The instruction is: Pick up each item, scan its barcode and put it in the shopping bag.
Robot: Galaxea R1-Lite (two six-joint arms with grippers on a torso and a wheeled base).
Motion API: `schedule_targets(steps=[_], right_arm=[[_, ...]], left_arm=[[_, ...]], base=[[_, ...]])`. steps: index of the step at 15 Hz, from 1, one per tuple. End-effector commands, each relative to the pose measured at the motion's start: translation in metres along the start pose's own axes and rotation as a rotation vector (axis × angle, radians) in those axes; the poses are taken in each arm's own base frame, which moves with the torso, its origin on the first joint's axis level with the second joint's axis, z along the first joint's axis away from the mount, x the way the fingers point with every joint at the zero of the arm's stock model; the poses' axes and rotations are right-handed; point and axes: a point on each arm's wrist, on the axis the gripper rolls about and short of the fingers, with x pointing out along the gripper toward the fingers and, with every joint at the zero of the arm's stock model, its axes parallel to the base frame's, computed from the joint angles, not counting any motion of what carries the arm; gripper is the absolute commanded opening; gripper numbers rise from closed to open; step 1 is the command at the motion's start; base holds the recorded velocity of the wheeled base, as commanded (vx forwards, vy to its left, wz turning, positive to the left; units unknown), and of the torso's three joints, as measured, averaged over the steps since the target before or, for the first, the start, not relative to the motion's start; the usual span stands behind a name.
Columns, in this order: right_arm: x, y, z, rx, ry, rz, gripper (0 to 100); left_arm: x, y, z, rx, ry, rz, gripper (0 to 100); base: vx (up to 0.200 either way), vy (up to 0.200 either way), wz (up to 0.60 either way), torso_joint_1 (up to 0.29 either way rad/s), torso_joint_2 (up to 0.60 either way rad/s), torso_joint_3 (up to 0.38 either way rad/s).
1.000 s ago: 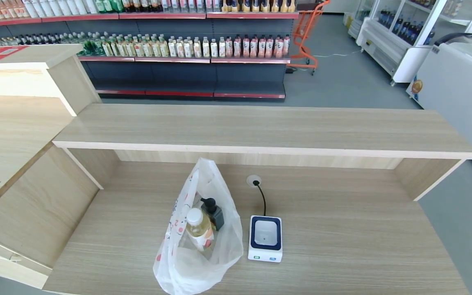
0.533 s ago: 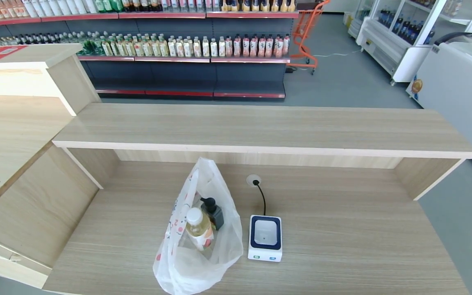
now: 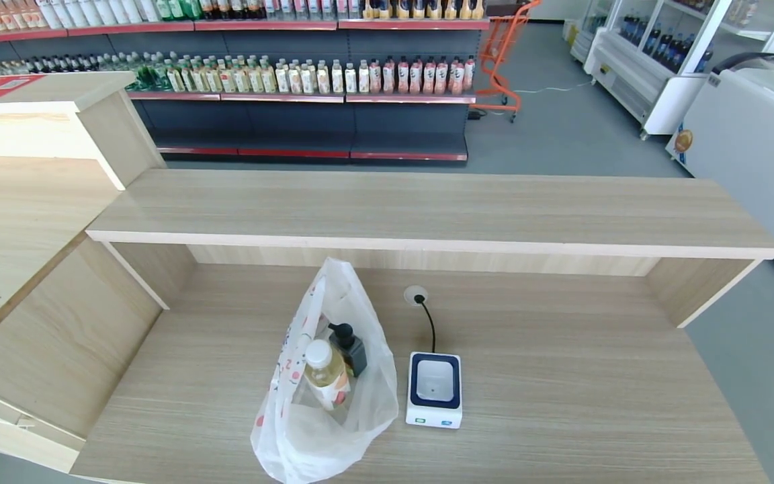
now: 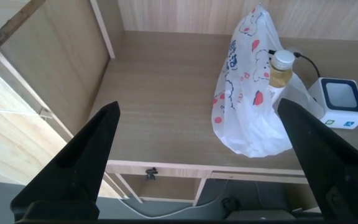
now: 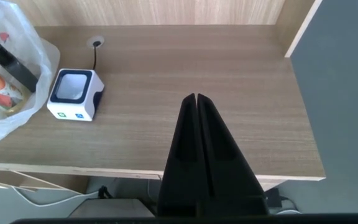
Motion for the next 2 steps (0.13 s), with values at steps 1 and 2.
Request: schedule_targets(steps=[1,2], right_arm=[[0.0003,0.0000,0.0000,0.000,0.003,0.001,0],[0.0003,0.0000,0.0000,0.000,0.003,0.001,0]], left_arm=[[0.0000,0.0000,0.0000,0.000,-0.001,0.000,100],[0.0000,0.0000,0.0000,0.000,-0.001,0.000,100]], base=[[0.000,0.000,0.00,0.000,0.00,0.000],[0.000,0.000,0.00,0.000,0.00,0.000]])
